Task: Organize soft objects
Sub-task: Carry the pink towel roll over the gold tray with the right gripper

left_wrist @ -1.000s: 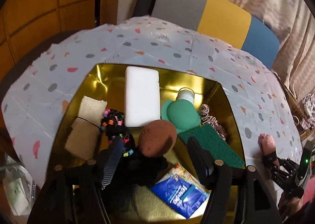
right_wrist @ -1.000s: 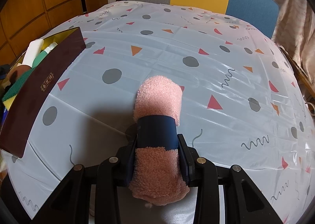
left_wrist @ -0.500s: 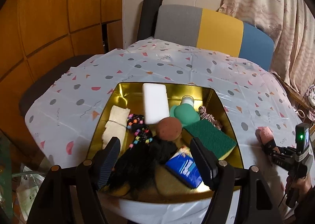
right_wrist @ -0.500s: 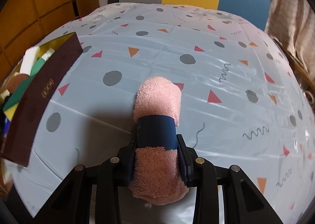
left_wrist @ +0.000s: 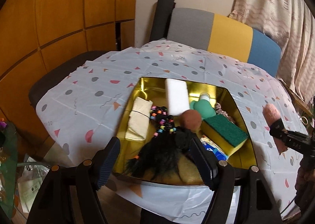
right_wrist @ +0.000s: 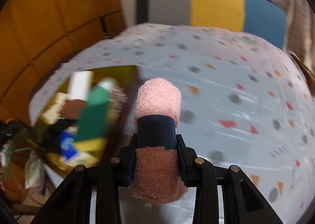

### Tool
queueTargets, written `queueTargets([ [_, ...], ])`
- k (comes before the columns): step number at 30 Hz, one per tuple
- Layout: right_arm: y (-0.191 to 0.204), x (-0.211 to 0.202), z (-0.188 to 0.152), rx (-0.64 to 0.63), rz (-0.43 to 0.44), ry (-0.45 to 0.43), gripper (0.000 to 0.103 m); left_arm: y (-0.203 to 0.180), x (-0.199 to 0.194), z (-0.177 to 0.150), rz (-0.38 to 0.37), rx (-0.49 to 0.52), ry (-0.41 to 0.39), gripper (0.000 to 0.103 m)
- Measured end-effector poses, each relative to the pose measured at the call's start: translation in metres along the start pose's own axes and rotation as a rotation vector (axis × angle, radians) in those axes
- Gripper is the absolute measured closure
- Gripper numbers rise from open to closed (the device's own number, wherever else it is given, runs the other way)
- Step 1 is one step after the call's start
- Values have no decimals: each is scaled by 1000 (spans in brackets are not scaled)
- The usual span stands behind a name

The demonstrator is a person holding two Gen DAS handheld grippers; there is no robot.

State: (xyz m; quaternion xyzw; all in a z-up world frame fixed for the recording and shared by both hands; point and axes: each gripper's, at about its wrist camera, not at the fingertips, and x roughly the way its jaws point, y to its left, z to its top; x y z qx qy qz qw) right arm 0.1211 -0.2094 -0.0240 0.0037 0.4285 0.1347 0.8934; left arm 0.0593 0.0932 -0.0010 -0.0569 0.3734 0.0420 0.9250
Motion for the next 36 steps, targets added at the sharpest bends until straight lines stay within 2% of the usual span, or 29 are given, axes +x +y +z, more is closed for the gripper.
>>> queueTargets([
  [4, 58, 3, 12, -73, 89, 2, 67, 12, -3, -1, 22, -18, -13, 29],
  [8, 119, 21, 17, -130, 159, 44, 67, 26, -6, -1, 46, -38, -19, 29],
  [13, 163, 57, 15, -152, 126, 104, 67, 38, -8, -3, 62, -59, -22, 29],
  [18, 173, 92, 12, -142, 66, 151, 67, 45, -9, -3, 64, -73, -24, 29],
  [26, 175, 106, 13, -158, 25, 159, 60, 43, -10, -3, 59, -75, -21, 29],
  [29, 174, 103, 14, -133, 69, 160, 52, 42, -11, -3, 63, -77, -19, 29],
  [33, 173, 94, 11, -120, 108, 136, 34, 40, -13, -2, 66, -77, -22, 29],
  [36, 172, 85, 8, -117, 112, 110, 33, 37, -16, -2, 64, -71, -27, 29],
])
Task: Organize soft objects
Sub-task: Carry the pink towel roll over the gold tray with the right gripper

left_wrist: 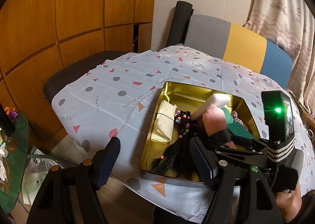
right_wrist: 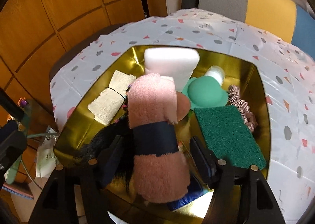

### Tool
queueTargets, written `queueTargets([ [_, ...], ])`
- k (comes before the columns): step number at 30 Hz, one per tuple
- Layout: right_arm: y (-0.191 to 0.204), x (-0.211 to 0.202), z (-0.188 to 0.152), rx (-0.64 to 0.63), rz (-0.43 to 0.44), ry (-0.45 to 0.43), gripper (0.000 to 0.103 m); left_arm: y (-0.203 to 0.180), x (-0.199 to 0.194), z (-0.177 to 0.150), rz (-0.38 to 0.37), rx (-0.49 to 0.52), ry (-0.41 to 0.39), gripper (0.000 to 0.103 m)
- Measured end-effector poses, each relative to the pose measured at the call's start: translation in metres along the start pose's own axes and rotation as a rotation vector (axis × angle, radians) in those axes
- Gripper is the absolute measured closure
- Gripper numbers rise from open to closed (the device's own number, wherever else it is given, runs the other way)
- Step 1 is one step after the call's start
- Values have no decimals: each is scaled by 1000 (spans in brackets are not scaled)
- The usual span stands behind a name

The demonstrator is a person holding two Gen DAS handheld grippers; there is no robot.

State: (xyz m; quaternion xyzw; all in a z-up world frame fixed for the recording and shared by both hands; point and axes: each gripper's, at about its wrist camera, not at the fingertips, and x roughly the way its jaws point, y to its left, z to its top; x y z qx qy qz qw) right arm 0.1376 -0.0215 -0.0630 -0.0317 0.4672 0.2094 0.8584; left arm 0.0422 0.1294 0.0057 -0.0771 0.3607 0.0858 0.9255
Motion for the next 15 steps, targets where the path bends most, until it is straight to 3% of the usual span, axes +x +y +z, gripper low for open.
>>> queueTargets([
  [3, -2, -11, -2, 9, 11, -28, 25, -4, -2, 0, -1, 9, -1, 29],
  [9, -10, -30, -9, 28, -11, -78, 23, -14, -7, -2, -10, 27, -5, 29],
  [15, -25, -59, -21, 60, -92, -165, 20, -30, -15, -6, -31, 54, -17, 29],
])
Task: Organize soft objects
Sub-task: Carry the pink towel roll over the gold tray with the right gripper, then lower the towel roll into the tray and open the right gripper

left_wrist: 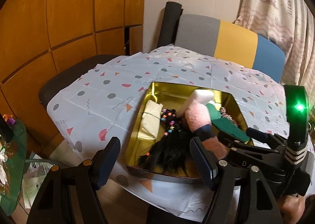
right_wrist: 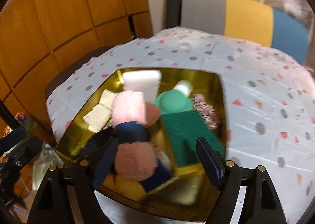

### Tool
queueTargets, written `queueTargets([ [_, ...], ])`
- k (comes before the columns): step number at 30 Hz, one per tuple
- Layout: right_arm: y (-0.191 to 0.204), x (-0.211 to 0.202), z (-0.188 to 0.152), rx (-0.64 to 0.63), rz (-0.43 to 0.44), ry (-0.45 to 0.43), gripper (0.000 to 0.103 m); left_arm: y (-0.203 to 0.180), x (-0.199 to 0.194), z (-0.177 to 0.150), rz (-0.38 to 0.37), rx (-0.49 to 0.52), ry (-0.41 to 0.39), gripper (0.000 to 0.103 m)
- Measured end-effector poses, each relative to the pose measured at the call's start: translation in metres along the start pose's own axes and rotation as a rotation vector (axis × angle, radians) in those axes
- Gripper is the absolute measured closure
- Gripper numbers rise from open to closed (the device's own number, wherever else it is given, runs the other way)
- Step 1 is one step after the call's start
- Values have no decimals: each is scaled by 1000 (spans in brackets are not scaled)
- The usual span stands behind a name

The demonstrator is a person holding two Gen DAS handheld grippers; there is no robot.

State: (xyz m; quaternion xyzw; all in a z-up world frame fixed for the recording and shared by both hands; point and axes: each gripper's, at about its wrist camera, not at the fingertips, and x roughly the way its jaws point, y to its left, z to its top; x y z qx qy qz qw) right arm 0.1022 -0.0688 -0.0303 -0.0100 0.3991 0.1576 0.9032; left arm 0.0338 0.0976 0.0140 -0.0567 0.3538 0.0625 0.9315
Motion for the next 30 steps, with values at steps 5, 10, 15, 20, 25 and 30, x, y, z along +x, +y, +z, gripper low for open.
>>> queueTargets([
  [5, -15, -28, -8, 18, -72, -69, 13, -19, -10, -3, 15, 49, -39, 29],
  [10, -24, -49, -23, 40, -199, -121, 1, -33, -14, -8, 78, 61, -53, 29],
  [15, -30, -64, -31, 89, -229, -142, 0, -31, -19, -12, 58, 16, -77, 29],
  [20, -21, -78, -30, 81, -238, -175, 0, -27, -18, -13, 51, -8, -69, 29],
  [25, -10, -86, -32, 72, -218, -200, 0, -22, -17, -16, 61, -16, -63, 29],
  [30, -13, -87, -34, 84, -201, -201, 0, -20, -15, -17, 66, -16, -53, 30],
])
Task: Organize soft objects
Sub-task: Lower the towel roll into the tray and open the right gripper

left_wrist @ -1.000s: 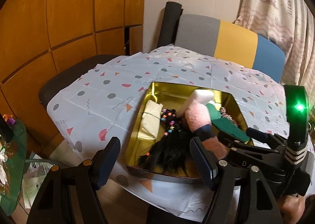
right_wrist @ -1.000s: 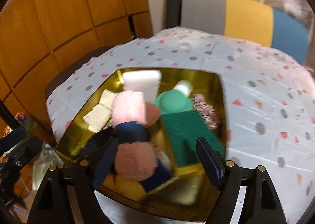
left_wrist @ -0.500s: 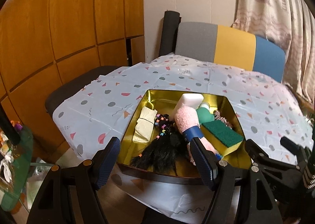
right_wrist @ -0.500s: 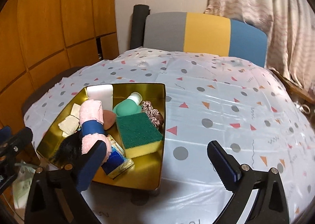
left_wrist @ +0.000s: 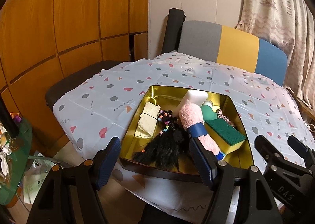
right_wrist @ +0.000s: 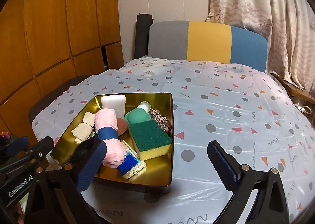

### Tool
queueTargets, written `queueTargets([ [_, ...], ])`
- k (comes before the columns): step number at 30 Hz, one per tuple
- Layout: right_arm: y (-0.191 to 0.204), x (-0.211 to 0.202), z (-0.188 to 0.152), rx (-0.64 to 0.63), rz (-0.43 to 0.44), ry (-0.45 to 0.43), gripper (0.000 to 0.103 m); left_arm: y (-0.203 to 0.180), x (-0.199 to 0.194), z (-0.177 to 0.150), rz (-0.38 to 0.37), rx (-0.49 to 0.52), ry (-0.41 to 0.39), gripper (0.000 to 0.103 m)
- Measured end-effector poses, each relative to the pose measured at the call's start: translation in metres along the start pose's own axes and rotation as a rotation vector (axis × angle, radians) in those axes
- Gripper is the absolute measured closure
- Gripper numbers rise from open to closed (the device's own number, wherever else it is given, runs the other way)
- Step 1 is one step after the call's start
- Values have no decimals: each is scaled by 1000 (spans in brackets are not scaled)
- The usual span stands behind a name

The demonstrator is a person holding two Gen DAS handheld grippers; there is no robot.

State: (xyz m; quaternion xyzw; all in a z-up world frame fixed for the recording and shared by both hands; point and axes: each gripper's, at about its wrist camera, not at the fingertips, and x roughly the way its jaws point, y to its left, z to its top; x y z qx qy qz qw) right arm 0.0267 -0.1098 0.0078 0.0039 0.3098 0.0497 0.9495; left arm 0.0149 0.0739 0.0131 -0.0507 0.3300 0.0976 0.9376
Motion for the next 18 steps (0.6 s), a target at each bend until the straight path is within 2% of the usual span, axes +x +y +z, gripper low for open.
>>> queueTargets([
  [5, -7, 4, -1, 17, -13, 17, 0, 6, 4, 0, -2, -7, 19, 30],
  [9, -2, 6, -7, -9, -26, 16, 0, 7, 6, -1, 1, 0, 9, 42],
  [18, 0, 11, -13, -2, -27, 31, 0, 11, 8, -2, -2, 2, 3, 48],
])
